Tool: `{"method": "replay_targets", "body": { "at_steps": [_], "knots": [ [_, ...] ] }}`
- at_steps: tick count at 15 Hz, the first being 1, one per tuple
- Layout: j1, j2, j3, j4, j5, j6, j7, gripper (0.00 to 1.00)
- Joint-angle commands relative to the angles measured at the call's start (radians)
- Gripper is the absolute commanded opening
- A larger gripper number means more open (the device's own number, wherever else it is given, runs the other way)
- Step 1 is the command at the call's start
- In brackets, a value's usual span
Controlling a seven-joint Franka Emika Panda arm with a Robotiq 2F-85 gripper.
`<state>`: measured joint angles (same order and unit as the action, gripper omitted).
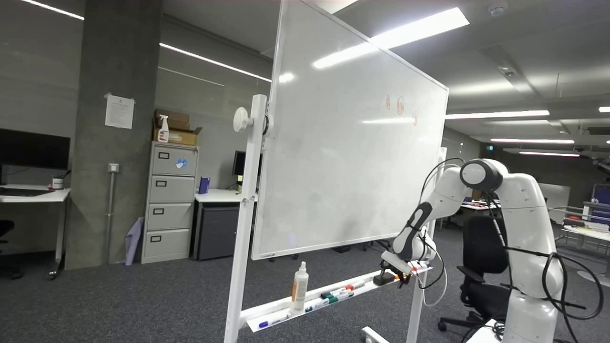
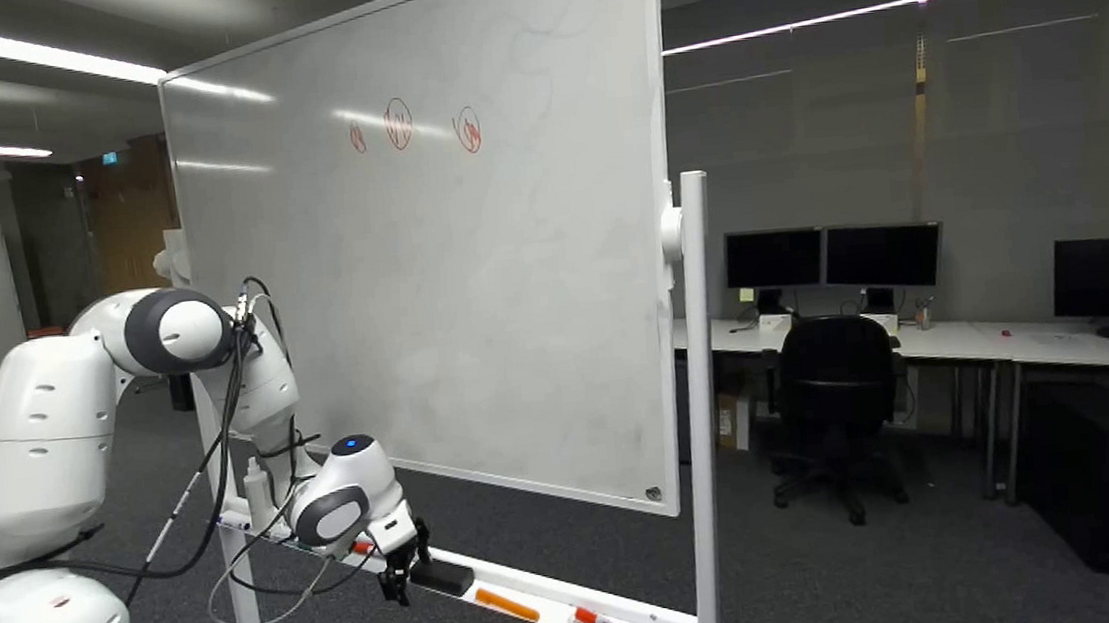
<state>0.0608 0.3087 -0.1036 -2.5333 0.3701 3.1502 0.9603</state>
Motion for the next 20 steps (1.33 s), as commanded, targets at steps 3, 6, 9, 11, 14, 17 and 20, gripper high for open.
{"method": "replay_targets", "body": {
  "at_steps": [3,6,9,11,14,17,20],
  "knots": [
    [0.083,-0.01,-0.095,0.02,-0.009,0.002,0.036,1.0],
    [0.109,-0.018,-0.13,0.032,-0.008,-0.005,0.031,1.0],
    [0.101,-0.02,-0.117,0.051,0.0,-0.034,0.02,1.0],
    [0.101,-0.021,-0.112,0.061,0.001,-0.045,0.018,1.0],
    [0.095,-0.025,-0.104,0.074,0.002,-0.059,0.015,1.0],
    [0.095,-0.017,-0.108,0.088,0.001,-0.068,0.016,0.84],
    [0.093,-0.008,-0.107,0.103,0.001,-0.088,0.017,0.72]
  ]
}}
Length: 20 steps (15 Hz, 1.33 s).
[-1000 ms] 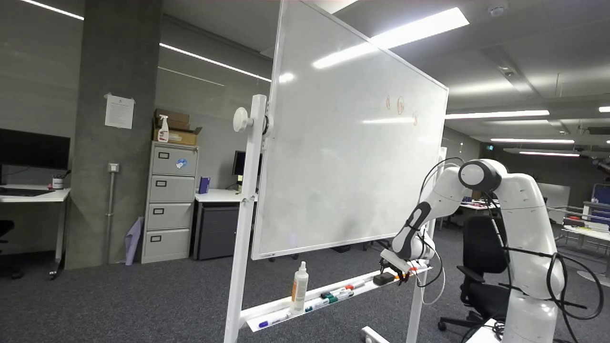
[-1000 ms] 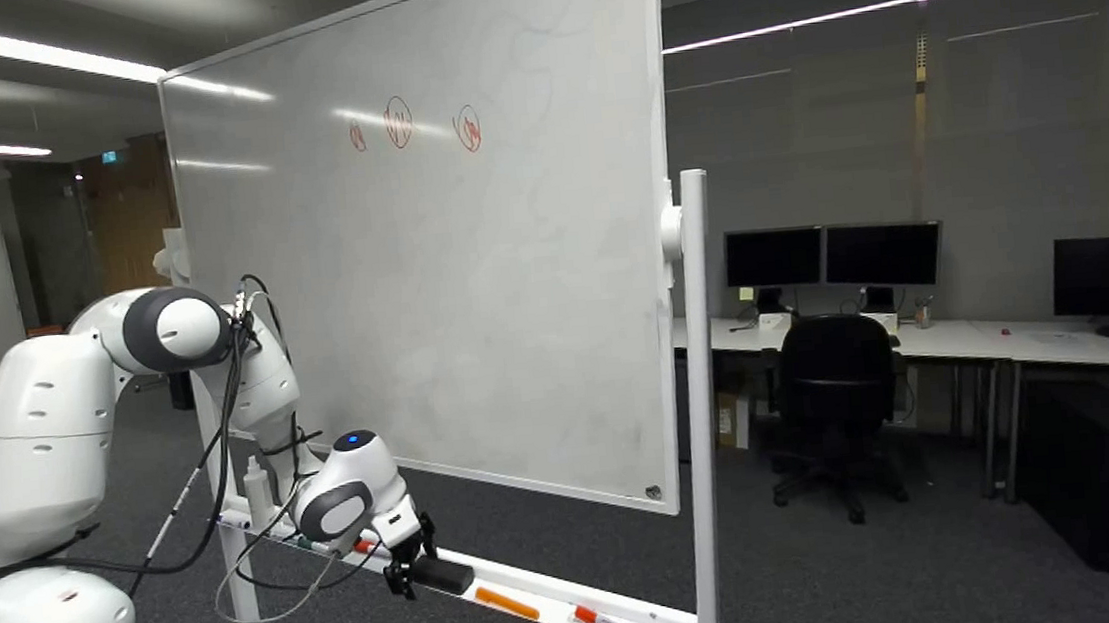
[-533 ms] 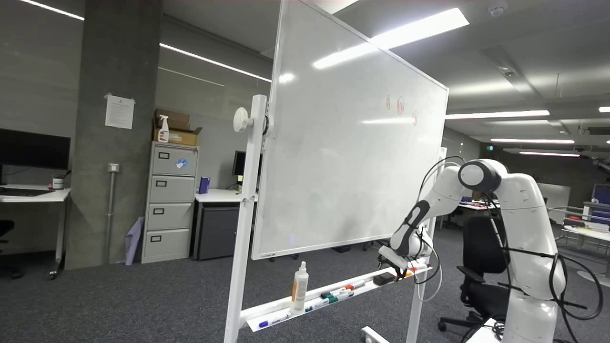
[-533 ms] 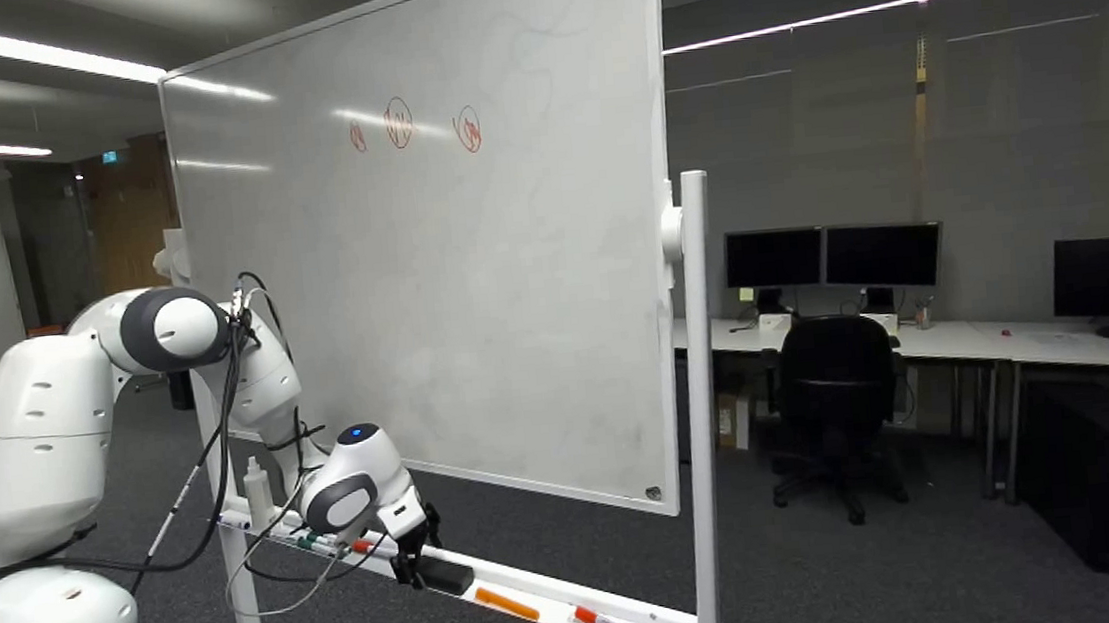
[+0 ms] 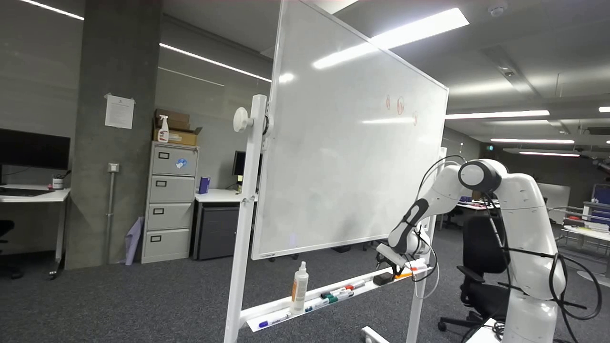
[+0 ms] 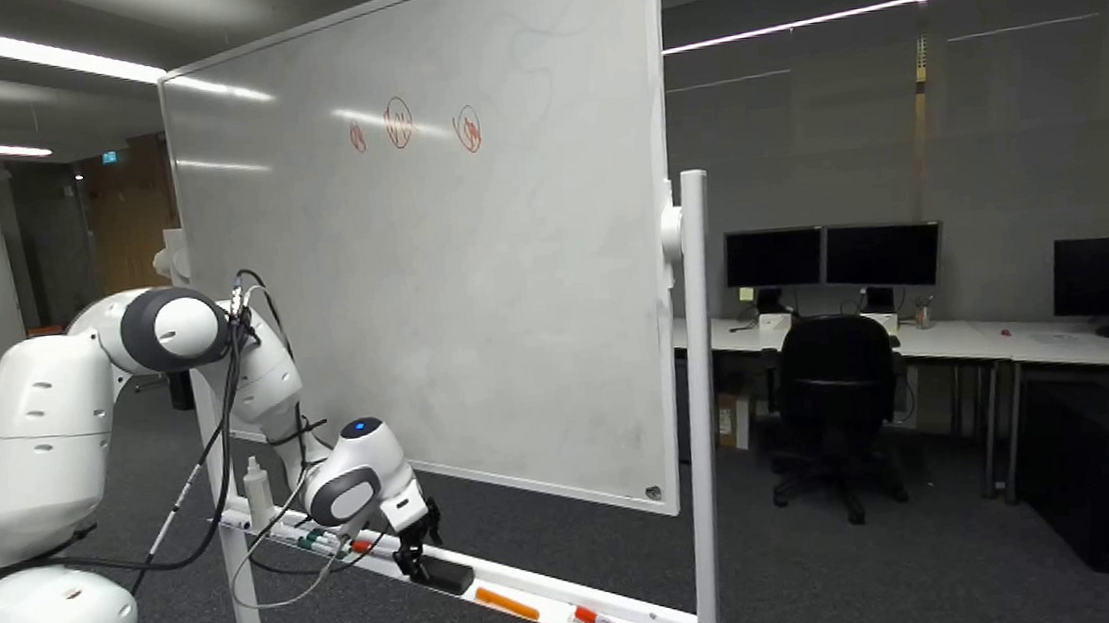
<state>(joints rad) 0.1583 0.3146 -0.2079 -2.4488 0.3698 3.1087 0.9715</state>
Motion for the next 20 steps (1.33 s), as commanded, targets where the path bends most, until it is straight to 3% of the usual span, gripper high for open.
{"method": "replay_targets", "body": {
  "at_steps": [1,5,7,13,20],
  "knots": [
    [-0.003,-0.011,-0.006,0.023,0.001,-0.053,0.008,0.74],
    [-0.005,0.001,-0.009,0.042,0.0,-0.075,0.009,0.92],
    [-0.006,0.009,-0.011,0.052,0.0,-0.085,0.01,0.96],
    [-0.029,0.039,-0.003,0.08,-0.015,-0.1,0.021,0.9],
    [-0.038,0.088,-0.003,0.12,-0.015,-0.125,0.022,0.93]
  ]
}}
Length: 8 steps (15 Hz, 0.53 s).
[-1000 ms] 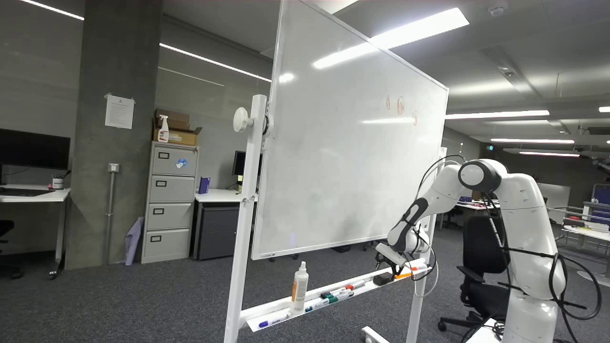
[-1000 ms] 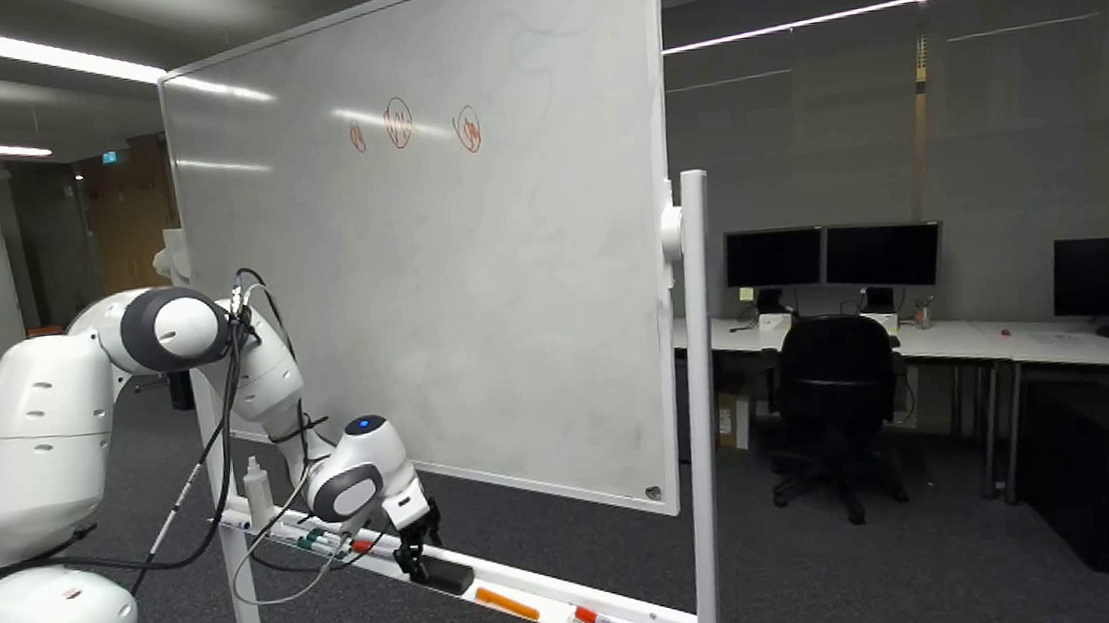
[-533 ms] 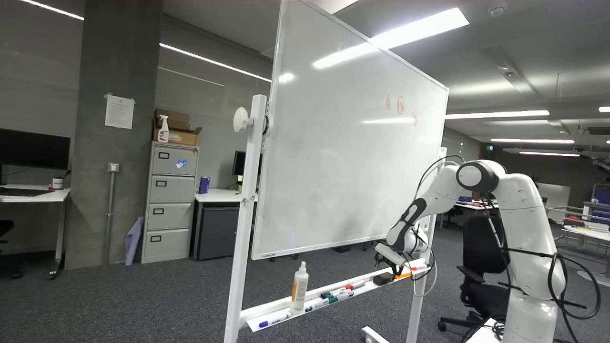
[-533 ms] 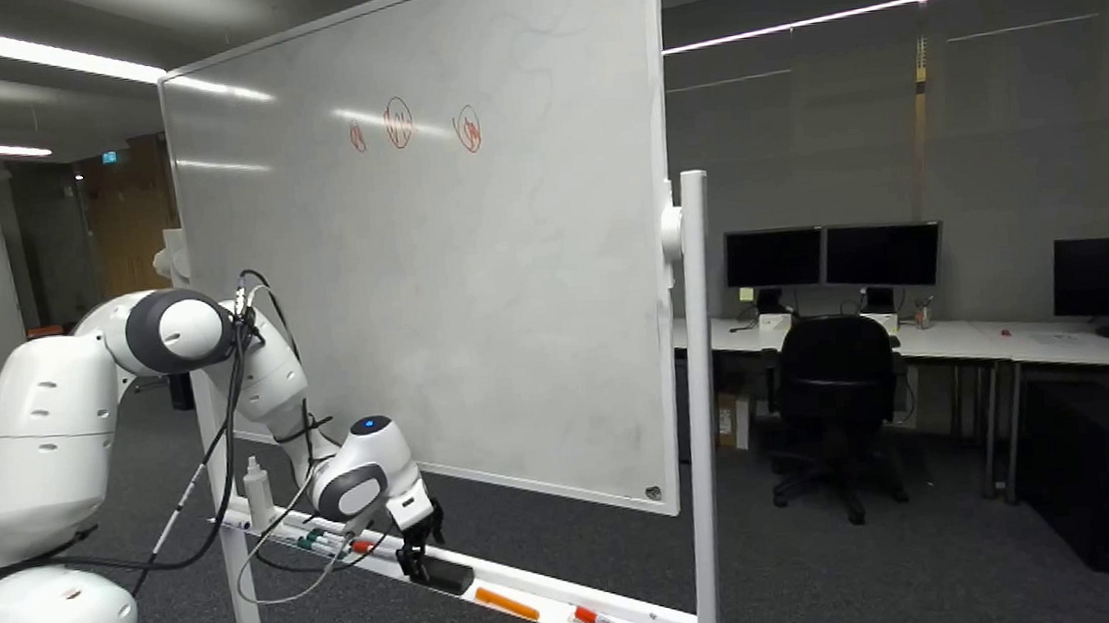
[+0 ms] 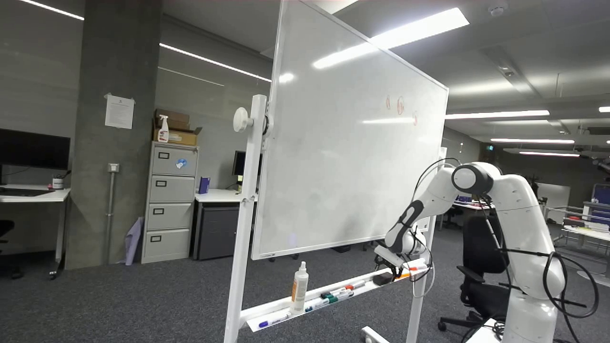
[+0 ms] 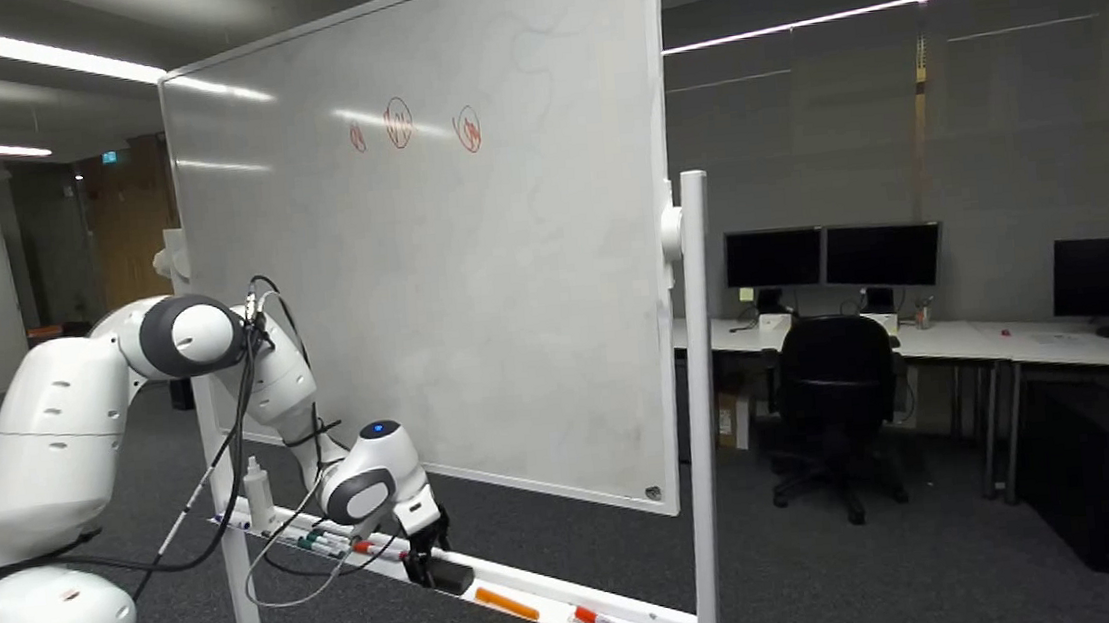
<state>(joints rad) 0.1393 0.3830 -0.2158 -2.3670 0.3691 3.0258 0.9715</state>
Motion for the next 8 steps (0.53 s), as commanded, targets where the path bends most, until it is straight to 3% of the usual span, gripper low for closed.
{"method": "replay_targets", "body": {
  "at_steps": [1,5,7,8],
  "knots": [
    [-0.017,0.025,0.005,0.042,-0.015,-0.045,0.022,0.92],
    [-0.015,0.043,0.004,0.057,-0.015,-0.051,0.022,0.9],
    [-0.014,0.05,0.004,0.065,-0.015,-0.055,0.022,0.83],
    [-0.016,0.049,0.005,0.066,-0.016,-0.064,0.022,0.7]
  ]
}}
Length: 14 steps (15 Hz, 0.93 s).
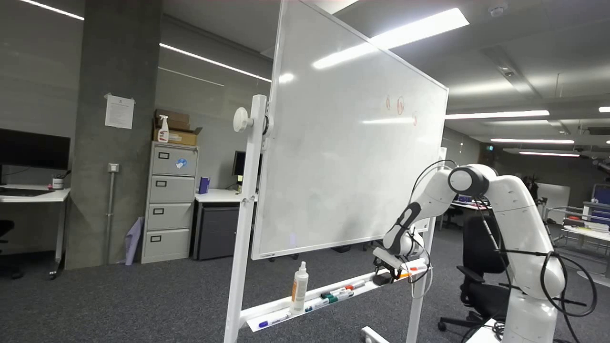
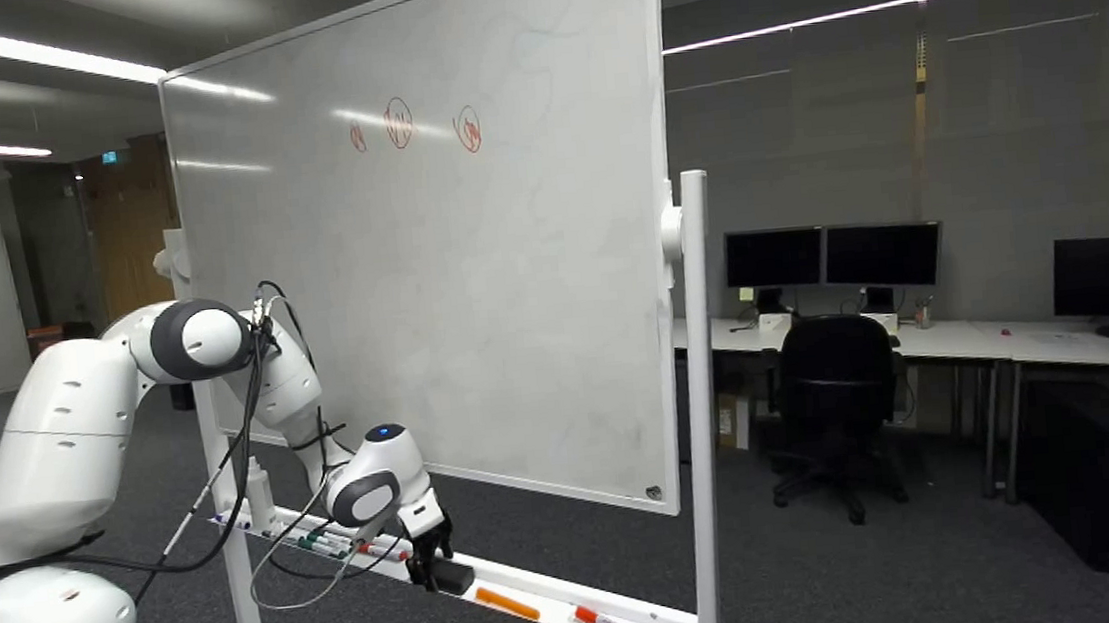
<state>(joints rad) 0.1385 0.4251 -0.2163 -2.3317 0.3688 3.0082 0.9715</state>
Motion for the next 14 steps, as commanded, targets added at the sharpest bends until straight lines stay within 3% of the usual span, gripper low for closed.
{"method": "replay_targets", "body": {
  "at_steps": [1,5,14],
  "knots": [
    [-0.015,0.005,0.004,0.032,-0.018,-0.053,0.023,0.67],
    [-0.018,-0.001,0.003,0.034,-0.025,-0.072,0.025,0.35],
    [-0.022,-0.091,0.008,-0.011,-0.063,-0.169,0.006,0.31]
  ]
}}
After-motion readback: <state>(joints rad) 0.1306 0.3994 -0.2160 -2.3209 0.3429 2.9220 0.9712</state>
